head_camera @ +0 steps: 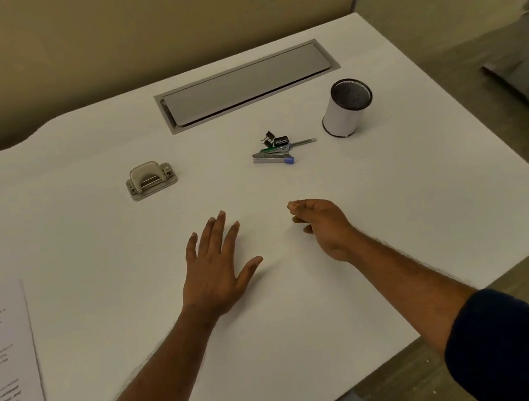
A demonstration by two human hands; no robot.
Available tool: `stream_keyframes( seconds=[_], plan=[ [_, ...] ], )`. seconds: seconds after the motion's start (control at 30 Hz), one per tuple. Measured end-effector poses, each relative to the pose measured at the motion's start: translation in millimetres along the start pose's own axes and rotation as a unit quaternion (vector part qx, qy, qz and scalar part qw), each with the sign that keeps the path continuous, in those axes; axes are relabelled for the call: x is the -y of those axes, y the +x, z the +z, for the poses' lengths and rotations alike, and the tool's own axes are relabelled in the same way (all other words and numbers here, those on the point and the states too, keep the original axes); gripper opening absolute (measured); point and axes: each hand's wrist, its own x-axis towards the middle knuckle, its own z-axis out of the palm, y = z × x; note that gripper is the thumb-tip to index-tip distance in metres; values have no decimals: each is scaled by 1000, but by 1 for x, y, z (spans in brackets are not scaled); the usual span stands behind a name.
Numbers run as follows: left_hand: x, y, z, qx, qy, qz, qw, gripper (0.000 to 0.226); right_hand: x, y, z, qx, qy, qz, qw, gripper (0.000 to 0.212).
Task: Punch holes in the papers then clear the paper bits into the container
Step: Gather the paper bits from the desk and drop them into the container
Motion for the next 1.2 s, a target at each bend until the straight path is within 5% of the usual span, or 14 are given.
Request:
stream_keyframes(
  seconds=[0.27, 0.43, 0.6, 0.9, 1.07, 1.2],
  plan=[
    [-45, 66, -4, -11, -8, 43, 999, 81, 68, 43, -76, -69, 25, -50, 996, 18],
    [-59, 91, 4, 1, 1, 57, 998, 81, 115, 84, -124, -146, -50, -161, 975, 12],
    [-68, 104, 13, 14, 5, 58, 998, 82, 145, 134, -156, -175, -226, -240, 928, 22],
    [-68, 118, 23, 18, 10, 57, 998, 80, 164, 179, -177, -95, -530, -250, 804, 25],
    [-63, 121, 21, 19, 17, 44, 999, 81, 171, 180, -176, -124, -580, -262, 761, 12],
    [-61, 123, 19, 20, 23, 38, 999, 82, 174, 181, -176, -97, -619, -235, 743, 24]
  ],
)
